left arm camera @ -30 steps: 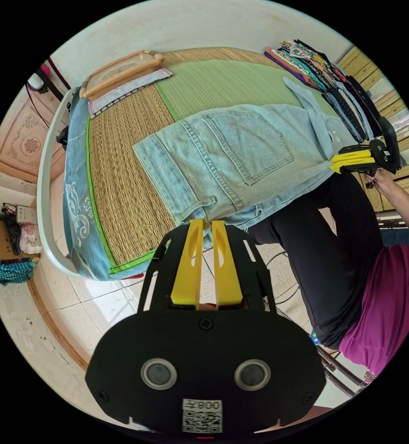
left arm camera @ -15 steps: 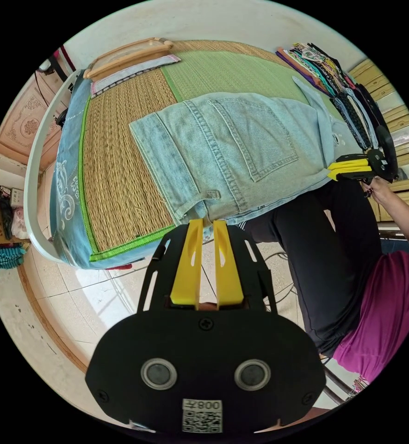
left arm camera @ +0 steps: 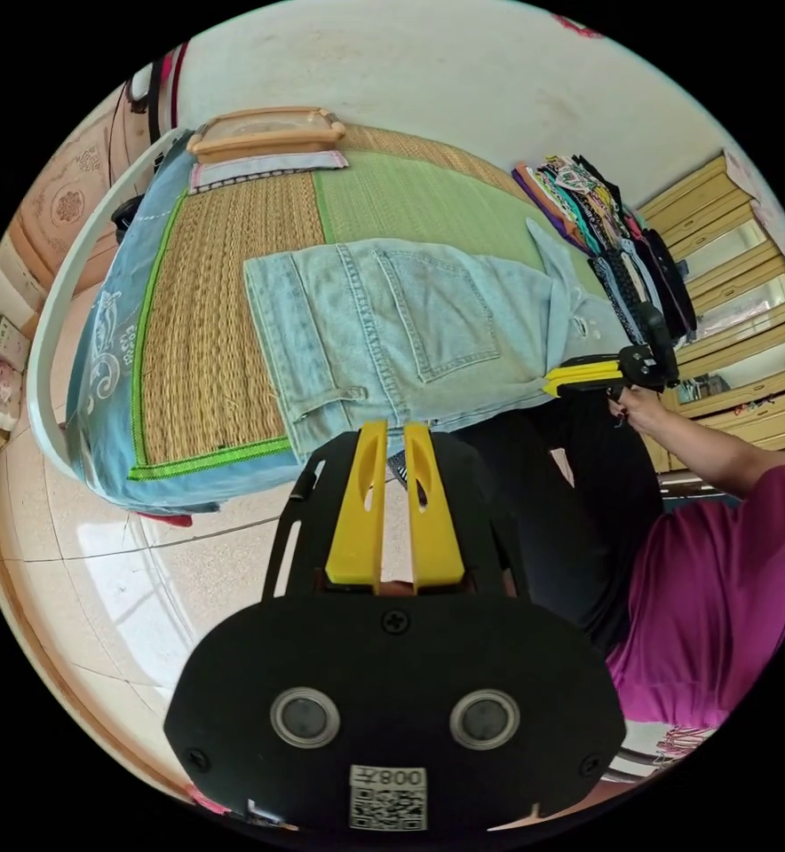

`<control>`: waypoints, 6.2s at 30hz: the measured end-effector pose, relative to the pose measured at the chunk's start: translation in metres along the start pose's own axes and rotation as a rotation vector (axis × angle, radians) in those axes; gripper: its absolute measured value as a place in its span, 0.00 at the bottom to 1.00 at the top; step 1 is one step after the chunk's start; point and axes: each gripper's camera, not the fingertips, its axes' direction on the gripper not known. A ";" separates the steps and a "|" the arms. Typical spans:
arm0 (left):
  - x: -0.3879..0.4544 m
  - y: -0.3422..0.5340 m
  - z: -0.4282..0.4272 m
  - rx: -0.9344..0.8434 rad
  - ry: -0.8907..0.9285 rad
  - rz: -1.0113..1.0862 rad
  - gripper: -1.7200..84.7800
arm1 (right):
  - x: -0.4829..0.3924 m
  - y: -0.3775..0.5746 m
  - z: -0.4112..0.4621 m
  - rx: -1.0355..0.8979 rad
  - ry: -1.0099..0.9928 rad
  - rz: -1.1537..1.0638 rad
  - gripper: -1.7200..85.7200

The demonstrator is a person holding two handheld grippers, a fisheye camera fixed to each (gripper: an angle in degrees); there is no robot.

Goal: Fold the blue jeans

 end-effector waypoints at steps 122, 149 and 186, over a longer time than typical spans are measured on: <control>0.320 -0.428 0.751 -0.232 0.387 0.200 0.06 | 0.306 0.532 0.107 0.658 -0.098 0.650 0.04; 0.517 -0.494 0.814 -0.160 0.670 0.589 0.07 | 0.272 0.511 0.039 0.818 0.178 0.506 0.09; 0.671 -0.603 0.982 -0.106 0.762 0.725 0.03 | 0.338 0.727 0.068 1.086 0.110 0.809 0.03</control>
